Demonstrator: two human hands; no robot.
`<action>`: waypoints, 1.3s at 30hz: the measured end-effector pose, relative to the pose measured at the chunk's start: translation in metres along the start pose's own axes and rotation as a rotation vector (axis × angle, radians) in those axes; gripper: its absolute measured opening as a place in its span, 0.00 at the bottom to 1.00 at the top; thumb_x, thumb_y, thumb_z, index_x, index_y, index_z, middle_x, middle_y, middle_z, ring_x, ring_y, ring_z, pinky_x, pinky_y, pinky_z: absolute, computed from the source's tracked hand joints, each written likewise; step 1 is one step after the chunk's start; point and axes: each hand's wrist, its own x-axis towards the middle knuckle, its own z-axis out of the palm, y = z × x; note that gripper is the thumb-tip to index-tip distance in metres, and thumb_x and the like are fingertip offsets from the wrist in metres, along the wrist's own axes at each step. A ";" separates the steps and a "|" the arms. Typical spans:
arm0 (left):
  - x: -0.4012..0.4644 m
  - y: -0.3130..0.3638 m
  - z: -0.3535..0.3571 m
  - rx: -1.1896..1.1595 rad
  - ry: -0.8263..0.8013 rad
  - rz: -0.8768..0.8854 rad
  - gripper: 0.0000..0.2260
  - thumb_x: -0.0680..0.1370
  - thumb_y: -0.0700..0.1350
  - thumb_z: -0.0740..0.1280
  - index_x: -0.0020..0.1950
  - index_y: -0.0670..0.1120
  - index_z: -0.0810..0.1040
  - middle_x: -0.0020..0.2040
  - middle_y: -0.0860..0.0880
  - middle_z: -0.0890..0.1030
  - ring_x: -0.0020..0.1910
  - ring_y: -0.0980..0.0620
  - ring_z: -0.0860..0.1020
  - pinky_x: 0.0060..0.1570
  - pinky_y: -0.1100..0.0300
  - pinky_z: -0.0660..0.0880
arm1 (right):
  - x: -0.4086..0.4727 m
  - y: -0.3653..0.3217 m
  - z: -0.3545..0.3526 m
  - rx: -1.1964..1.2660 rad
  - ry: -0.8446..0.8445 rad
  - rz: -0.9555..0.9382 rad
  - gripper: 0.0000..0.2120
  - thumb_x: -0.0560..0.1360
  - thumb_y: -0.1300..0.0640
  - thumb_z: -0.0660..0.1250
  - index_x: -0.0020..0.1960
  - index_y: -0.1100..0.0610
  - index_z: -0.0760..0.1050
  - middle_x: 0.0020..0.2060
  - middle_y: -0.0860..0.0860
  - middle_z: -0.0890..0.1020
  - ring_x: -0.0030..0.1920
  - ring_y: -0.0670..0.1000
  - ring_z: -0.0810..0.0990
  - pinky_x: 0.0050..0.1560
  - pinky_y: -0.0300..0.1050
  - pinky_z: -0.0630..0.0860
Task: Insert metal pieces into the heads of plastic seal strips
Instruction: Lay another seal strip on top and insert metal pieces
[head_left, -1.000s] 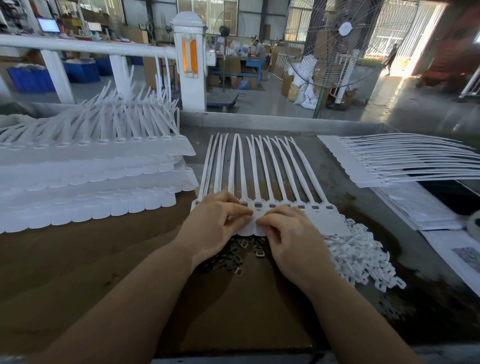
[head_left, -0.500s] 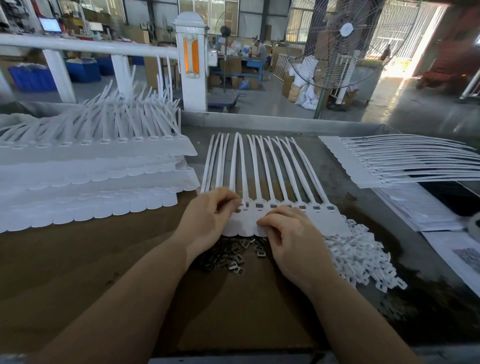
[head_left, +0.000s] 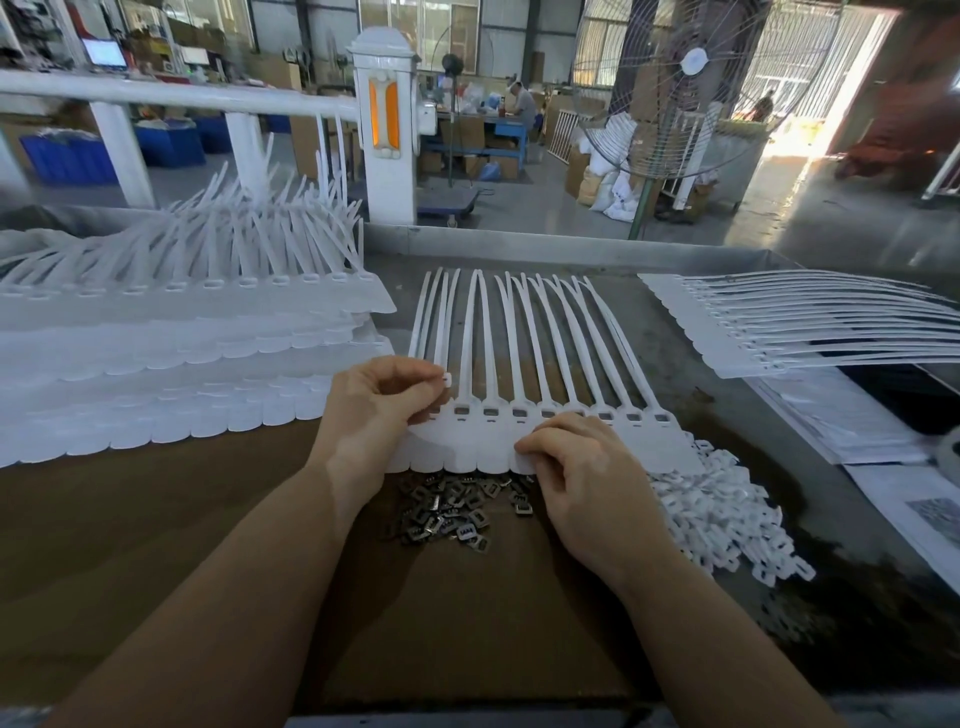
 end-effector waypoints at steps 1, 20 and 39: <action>0.001 0.000 -0.001 -0.005 0.008 -0.006 0.08 0.72 0.32 0.69 0.40 0.45 0.80 0.32 0.50 0.83 0.34 0.56 0.82 0.33 0.70 0.74 | 0.000 0.000 0.000 0.003 0.003 -0.001 0.07 0.73 0.66 0.66 0.47 0.59 0.81 0.44 0.51 0.81 0.47 0.51 0.77 0.52 0.43 0.73; 0.011 -0.005 -0.021 0.445 0.205 0.002 0.07 0.76 0.40 0.69 0.41 0.52 0.80 0.41 0.57 0.80 0.44 0.59 0.77 0.46 0.66 0.71 | -0.001 0.000 -0.001 0.036 0.020 -0.012 0.07 0.72 0.67 0.67 0.46 0.60 0.81 0.43 0.52 0.81 0.46 0.52 0.77 0.49 0.44 0.74; 0.014 -0.006 -0.024 0.451 0.129 -0.143 0.02 0.74 0.42 0.70 0.44 0.48 0.82 0.41 0.54 0.80 0.43 0.58 0.76 0.43 0.60 0.72 | -0.001 -0.001 0.000 0.022 0.020 -0.021 0.07 0.72 0.68 0.67 0.46 0.60 0.81 0.42 0.52 0.82 0.46 0.52 0.77 0.50 0.44 0.74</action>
